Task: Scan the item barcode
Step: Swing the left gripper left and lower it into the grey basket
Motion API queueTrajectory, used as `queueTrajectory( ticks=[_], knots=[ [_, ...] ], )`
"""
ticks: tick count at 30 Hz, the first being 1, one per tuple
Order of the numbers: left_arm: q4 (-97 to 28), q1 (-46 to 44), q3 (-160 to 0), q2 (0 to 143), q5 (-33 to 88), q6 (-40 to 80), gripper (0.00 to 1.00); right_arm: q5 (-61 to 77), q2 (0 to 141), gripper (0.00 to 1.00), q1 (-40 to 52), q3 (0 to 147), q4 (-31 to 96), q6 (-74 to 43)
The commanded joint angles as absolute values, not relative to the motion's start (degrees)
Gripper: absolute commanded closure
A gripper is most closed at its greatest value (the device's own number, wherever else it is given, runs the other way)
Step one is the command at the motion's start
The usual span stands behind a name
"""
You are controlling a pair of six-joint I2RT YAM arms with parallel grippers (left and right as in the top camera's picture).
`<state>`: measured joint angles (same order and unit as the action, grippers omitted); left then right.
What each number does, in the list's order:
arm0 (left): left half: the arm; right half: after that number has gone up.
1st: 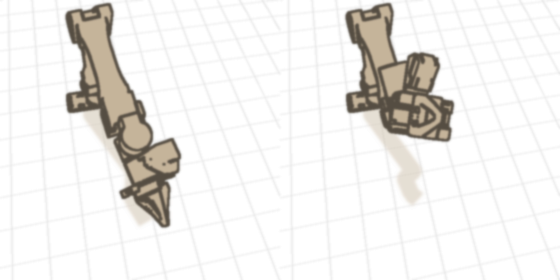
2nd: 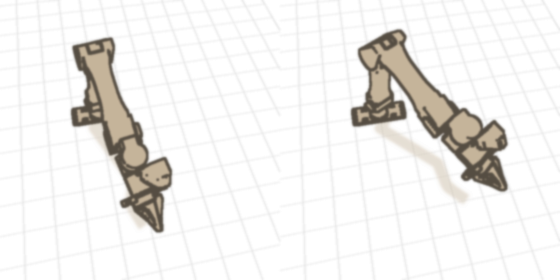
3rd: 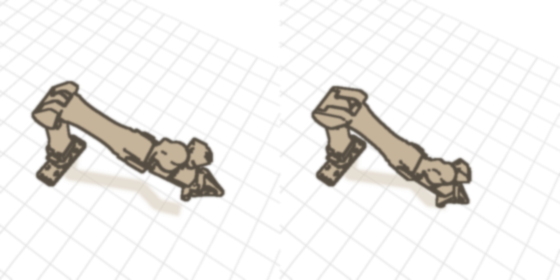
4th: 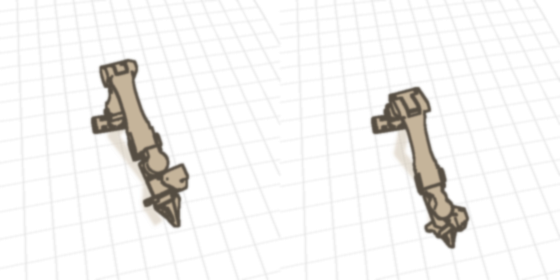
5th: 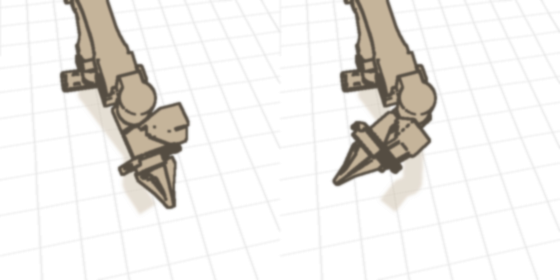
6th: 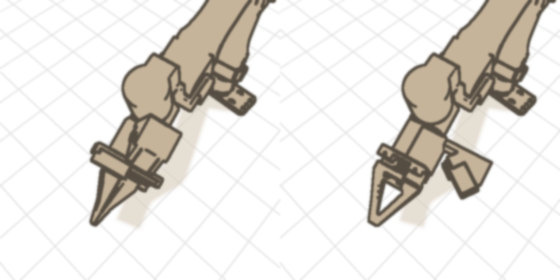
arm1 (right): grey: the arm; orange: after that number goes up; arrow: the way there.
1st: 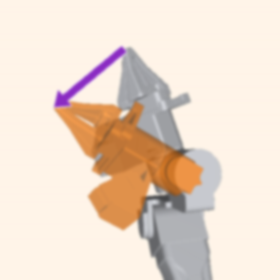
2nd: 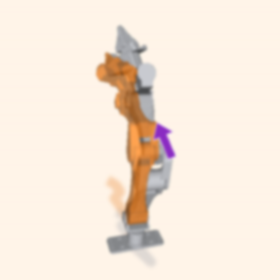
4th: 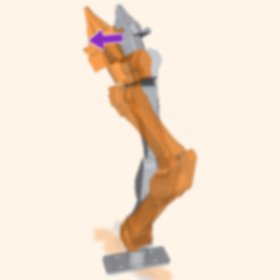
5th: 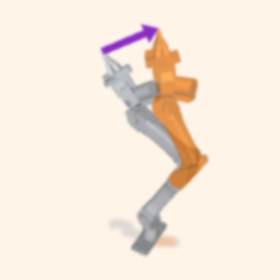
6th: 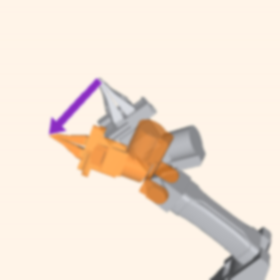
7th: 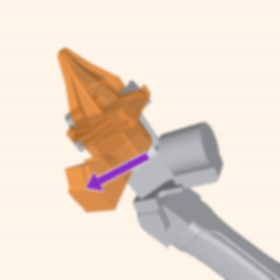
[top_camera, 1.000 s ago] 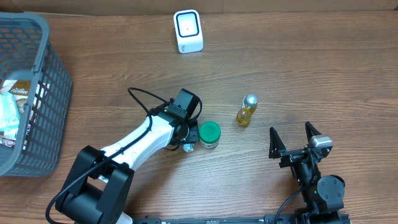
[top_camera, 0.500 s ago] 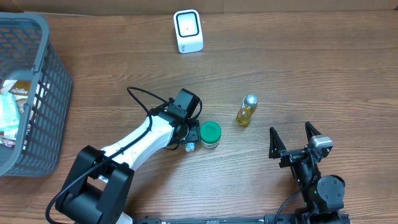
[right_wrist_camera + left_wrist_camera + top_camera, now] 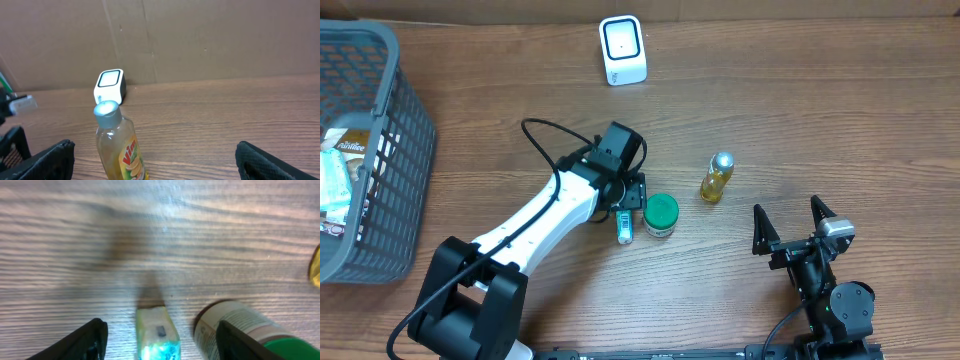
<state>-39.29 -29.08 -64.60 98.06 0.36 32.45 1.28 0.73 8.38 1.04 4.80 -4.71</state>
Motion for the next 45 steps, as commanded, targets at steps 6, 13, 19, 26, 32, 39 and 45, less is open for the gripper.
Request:
queueTrajectory(
  ticks=[6, 13, 19, 26, 32, 39, 45],
  knots=[
    [-47.16, -24.75, -79.09, 98.32, -4.08, 22.72, 0.27, 1.56, 0.16, 0.0, 8.49, 0.45, 4.69, -4.71],
    [-53.28, -20.62, -99.11, 98.32, -9.63, 7.9, 0.27, 1.56, 0.16, 0.0, 8.49, 0.45, 4.69, -4.71],
    [-53.78, -13.19, -118.17, 98.32, -11.22, -1.06, 0.18, 1.56, 0.16, 0.0, 8.49, 0.45, 4.69, -4.71],
    [-54.28, -0.69, -132.57, 98.32, -17.82, -6.02, 0.12, 1.56, 0.16, 0.0, 8.49, 0.45, 4.69, -4.71],
    [-56.8, 10.85, -133.95, 98.37, -17.82, -8.82, 0.1, 1.56, 0.16, 0.0, 8.49, 0.45, 4.69, -4.71],
    [-58.46, 22.28, -130.85, 98.78, -16.73, -8.34, 0.09, 1.56, 0.16, 0.0, 8.49, 0.45, 4.69, -4.71],
    [-57.67, 30.0, -121.93, 98.96, -16.97, -9.37, 0.0, 1.56, 0.16, 0.0, 8.49, 0.45, 4.69, -4.71]
  ],
)
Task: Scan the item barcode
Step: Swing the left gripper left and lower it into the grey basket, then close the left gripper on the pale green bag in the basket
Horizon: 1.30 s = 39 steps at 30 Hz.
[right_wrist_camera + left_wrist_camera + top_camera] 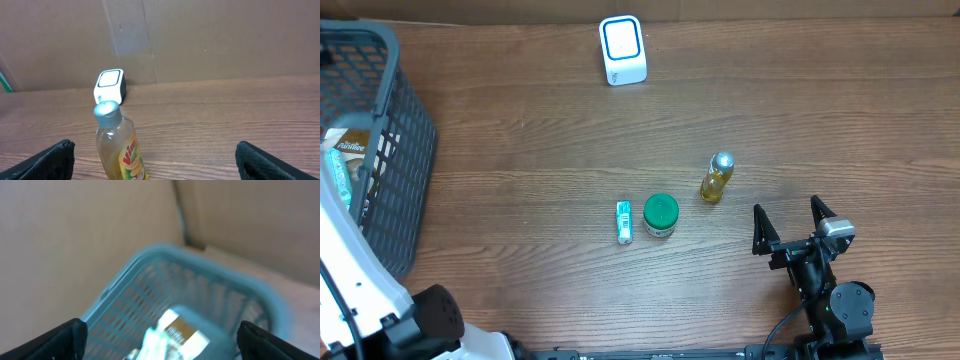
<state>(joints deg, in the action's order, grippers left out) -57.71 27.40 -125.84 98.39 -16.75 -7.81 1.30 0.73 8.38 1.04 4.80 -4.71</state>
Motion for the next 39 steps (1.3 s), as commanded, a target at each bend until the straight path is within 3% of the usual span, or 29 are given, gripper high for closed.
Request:
queueTrajectory(
  ticks=[1, 6, 15, 39],
  knots=[
    [-57.3, 31.44, -120.05, 99.15, -16.95, -10.15, 0.0, 1.56, 0.16, 0.0, 8.49, 0.45, 4.69, -4.71],
    [-53.08, 38.2, -111.44, 99.35, -16.27, -12.32, 0.0, 1.56, 0.16, 0.0, 8.49, 0.45, 4.69, -4.71],
    [-49.91, 45.8, -105.01, 102.13, -0.64, -21.82, 0.01, 1.56, 0.16, 0.0, 8.49, 0.45, 4.69, -4.71],
    [-51.03, 45.45, -105.01, 123.0, 1.08, -36.12, 0.0, 1.56, 0.16, 0.0, 8.49, 0.45, 4.69, -4.71]
  ],
)
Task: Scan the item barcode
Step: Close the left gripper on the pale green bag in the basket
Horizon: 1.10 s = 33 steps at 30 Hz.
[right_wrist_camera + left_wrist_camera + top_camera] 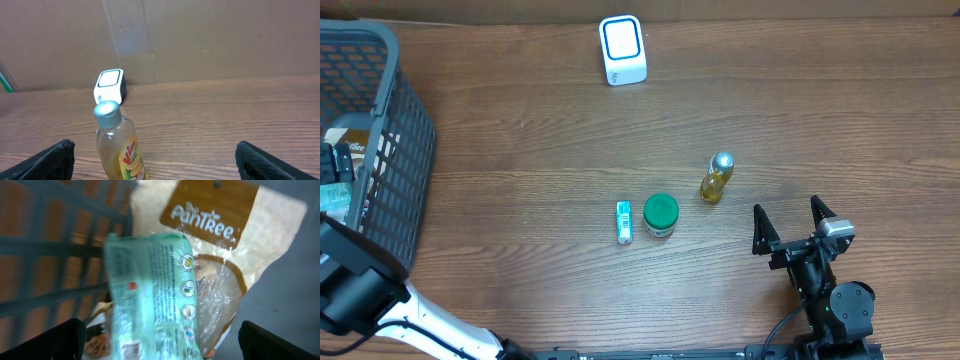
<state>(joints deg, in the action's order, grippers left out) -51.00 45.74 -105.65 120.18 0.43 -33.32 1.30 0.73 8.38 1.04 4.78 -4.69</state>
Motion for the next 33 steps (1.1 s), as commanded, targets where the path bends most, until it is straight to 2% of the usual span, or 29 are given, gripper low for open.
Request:
queueTrajectory(
  ticks=[1, 15, 21, 33],
  knots=[
    [-51.09, 45.45, -105.01, 123.72, 0.99, -36.36, 0.0, 1.56, 0.16, 0.0, 8.49, 0.45, 4.69, -4.71],
    [-50.09, 45.45, -104.81, 125.36, 1.8, -38.89, 0.0, 1.56, 0.16, 0.0, 8.49, 0.45, 4.69, -4.71],
    [-51.4, 45.34, -103.83, 125.36, 6.15, -40.75, 0.0, 1.56, 0.16, 0.0, 8.49, 0.45, 4.69, -4.71],
    [-48.64, 45.32, -98.13, 125.36, 5.37, -40.77, 0.0, 1.56, 0.16, 0.0, 8.49, 0.45, 4.69, -4.71]
  ],
)
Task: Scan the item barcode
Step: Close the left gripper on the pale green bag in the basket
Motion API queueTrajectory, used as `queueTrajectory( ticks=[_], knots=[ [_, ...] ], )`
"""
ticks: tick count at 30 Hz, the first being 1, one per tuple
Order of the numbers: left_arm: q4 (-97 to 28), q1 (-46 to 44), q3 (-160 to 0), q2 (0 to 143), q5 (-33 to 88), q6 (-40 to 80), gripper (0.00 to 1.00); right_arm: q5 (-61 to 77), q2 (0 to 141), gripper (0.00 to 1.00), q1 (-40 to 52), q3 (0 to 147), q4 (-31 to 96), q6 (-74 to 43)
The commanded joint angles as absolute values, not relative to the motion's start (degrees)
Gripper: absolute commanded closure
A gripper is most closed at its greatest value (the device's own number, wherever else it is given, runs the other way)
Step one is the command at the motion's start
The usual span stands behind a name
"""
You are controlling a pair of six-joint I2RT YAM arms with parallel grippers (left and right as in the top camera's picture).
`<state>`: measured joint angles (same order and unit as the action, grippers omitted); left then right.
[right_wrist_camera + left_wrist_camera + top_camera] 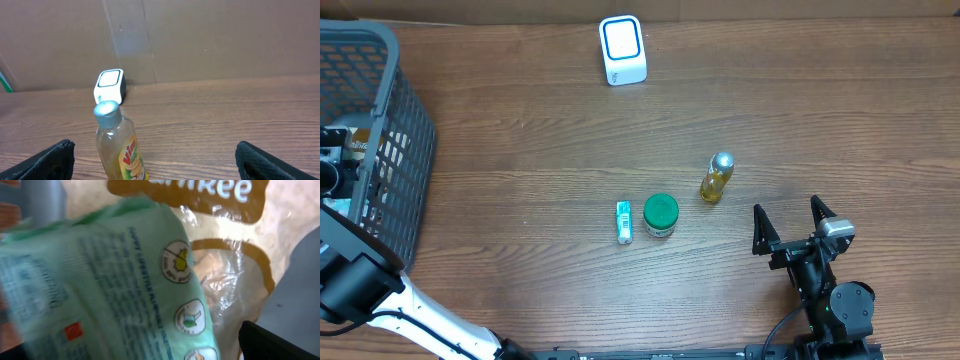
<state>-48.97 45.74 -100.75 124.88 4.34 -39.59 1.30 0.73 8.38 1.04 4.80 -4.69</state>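
Note:
In the left wrist view a pale green packet [125, 280] with printed text fills most of the frame, lying on a clear bag with a brown label [225, 255]. My left gripper [160, 335] is low inside the grey basket [395, 130], open and close over the green packet; only its right finger [280, 342] shows. The white scanner [623, 50] stands at the table's far edge. My right gripper [804, 226] rests open near the front right, nothing in it.
A yellow dish-soap bottle [716, 178] stands mid-table, also in front of the right gripper [120, 145]. Beside it are a green-lidded jar [661, 215] and a small white-and-blue tube [624, 222]. The basket's tall walls enclose the left gripper.
My left gripper has moved closer to the green packet in the basket, which now fills the wrist view. It is still open. The right arm has not moved.
My left gripper was open on the table by the small tube and the jar. Then the arm was over at the basket on the left. Then it was open above the packets inside the basket, and now close over the green one.

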Motion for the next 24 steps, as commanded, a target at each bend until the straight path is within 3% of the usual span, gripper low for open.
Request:
queueTrajectory(
  ticks=[1, 7, 14, 24],
  knots=[
    [-47.55, 45.3, -96.79, 125.36, 5.37, -40.77, 0.01, 1.56, 0.16, 0.0, 8.49, 0.45, 4.69, -4.71],
    [-43.27, 45.28, -92.07, 125.36, 1.91, -40.71, 0.05, 1.56, 0.16, 0.0, 8.49, 0.45, 4.69, -4.71],
    [-42.59, 44.84, -92.07, 125.36, 2.02, -40.25, 0.34, 1.56, 0.16, 0.0, 8.49, 0.47, 4.69, -4.71],
    [-45.25, 41.39, -96.33, 121.64, 2.33, -30.94, 0.45, 1.56, 0.16, 0.0, 8.49, 0.45, 4.69, -4.71]
  ],
)
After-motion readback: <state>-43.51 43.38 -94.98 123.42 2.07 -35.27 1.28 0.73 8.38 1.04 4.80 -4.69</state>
